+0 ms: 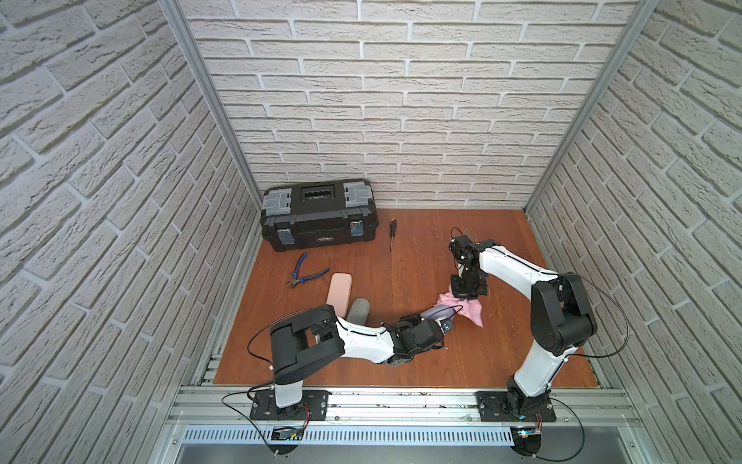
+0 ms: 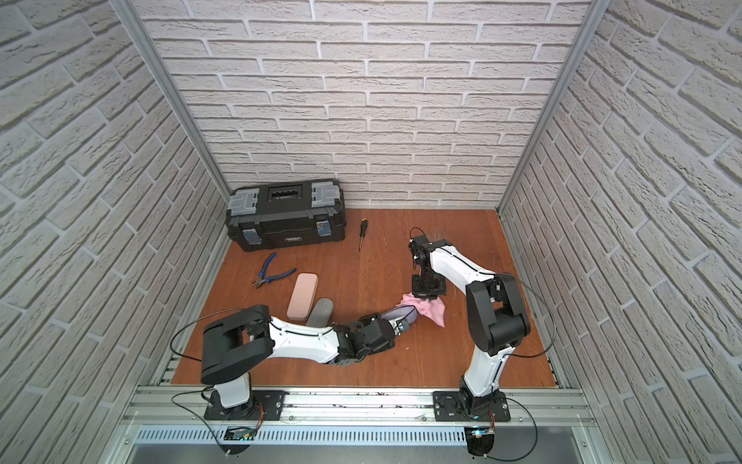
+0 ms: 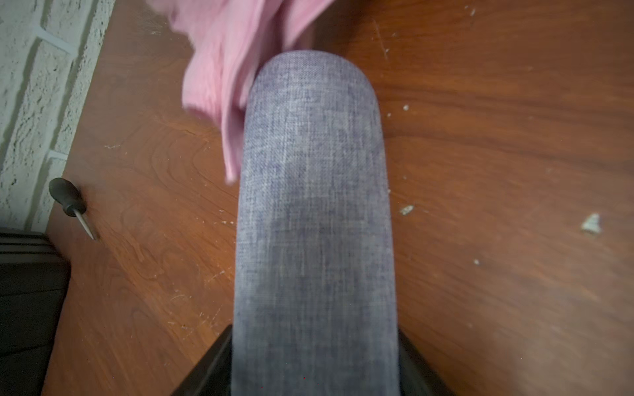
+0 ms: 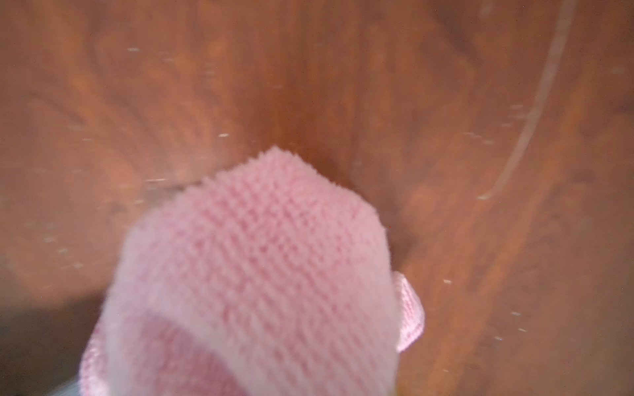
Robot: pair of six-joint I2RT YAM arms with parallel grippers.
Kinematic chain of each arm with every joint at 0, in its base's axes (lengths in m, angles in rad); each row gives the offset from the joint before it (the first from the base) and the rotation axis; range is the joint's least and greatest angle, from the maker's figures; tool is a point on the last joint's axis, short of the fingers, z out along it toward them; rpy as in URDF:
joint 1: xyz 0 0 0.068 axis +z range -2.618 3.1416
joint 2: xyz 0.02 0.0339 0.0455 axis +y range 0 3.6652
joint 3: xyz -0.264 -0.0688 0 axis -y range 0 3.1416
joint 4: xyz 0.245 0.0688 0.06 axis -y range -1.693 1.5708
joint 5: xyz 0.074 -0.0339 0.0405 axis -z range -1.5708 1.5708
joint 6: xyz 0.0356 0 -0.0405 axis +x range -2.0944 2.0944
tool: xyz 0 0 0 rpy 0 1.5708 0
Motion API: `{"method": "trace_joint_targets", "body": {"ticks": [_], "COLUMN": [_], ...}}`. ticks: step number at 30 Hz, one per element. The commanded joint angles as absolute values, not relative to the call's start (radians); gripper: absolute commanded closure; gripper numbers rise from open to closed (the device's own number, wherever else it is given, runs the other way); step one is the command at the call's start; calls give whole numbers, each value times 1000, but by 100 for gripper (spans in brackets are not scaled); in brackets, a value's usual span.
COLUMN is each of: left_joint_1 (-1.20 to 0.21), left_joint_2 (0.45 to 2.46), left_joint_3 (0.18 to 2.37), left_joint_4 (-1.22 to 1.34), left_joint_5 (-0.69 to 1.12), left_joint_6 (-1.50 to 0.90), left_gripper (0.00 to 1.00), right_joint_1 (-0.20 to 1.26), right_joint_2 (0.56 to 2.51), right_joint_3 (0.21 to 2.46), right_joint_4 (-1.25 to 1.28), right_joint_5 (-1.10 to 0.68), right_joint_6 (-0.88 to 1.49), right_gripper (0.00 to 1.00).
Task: Wipe the eyeglass case
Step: Wipe the dirt from the eyeglass case.
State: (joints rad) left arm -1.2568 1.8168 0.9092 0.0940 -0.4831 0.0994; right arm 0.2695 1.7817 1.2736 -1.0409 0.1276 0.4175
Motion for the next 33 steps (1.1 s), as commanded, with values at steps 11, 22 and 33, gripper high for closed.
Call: {"method": "trace_joint_targets", "body": {"ticks": [11,22,33], "left_joint_1": [-1105,-1065,-1014], "left_joint_2": [1844,1867,1846], "left_joint_3": [992,1056,1078], "left_joint_4": [-171,-237,-232], "left_joint_5": [-170,12,136], "left_joint_6": [-55,-132,-179], "left_gripper": [44,46,47], "right_joint_1": [431,434,541], "right_joint_2": [1823,1722,1656], "right_joint_3": [1275,1120,1063], "right_joint_4": [-1078,-922,-781], "right_joint_5": [244,-43,-340], "right_joint_6": [413,610,741], "right_gripper": [98,98,98]}}
